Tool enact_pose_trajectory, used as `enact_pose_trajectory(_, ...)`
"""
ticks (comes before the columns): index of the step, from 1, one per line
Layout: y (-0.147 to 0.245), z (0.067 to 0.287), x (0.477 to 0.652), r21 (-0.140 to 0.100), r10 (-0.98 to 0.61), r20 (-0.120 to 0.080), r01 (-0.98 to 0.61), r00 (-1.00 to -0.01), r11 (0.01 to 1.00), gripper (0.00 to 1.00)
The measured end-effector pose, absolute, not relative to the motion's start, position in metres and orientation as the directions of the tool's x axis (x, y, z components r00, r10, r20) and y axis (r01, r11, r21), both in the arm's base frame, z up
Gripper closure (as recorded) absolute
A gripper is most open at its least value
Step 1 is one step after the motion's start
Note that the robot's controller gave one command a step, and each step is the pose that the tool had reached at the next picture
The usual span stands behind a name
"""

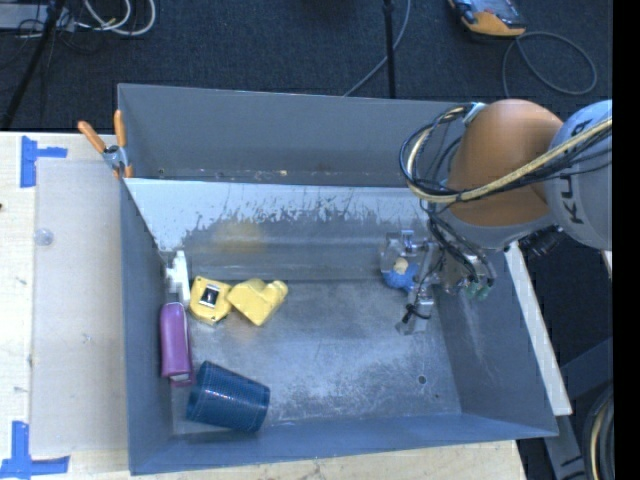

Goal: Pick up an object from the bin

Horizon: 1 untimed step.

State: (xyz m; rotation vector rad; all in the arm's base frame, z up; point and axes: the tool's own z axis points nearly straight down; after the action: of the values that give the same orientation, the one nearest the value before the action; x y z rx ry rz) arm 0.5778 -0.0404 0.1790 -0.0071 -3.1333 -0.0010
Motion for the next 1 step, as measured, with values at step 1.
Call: enact_pose_trajectory(1,-0.0403,0.1836,0.5791,0.000,0.004,0.001,0.004,-1.000,1.000,0.00)
